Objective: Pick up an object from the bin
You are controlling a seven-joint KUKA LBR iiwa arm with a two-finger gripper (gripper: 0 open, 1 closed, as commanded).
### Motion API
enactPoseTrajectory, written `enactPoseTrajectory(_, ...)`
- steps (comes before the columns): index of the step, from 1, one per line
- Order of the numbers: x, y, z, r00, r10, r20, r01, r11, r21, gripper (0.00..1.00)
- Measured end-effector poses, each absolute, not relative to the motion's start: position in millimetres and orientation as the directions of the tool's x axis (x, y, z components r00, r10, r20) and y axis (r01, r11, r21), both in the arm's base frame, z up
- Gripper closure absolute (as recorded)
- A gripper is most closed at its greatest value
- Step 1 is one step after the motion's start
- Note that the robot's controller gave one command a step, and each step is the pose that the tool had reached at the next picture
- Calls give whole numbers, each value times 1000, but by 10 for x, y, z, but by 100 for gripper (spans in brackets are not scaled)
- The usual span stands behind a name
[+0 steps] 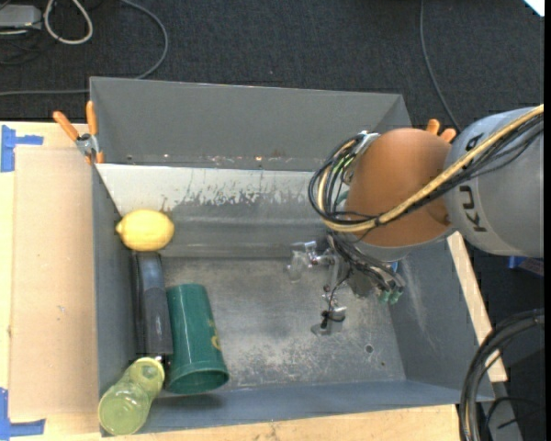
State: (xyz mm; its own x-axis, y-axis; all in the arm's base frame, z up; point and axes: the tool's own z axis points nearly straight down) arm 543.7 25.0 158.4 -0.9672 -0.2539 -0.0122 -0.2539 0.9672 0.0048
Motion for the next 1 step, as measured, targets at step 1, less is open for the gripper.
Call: enactPoseTrajectory(1,5442,337,1675,-933,-359,-7,-359,933,3,0)
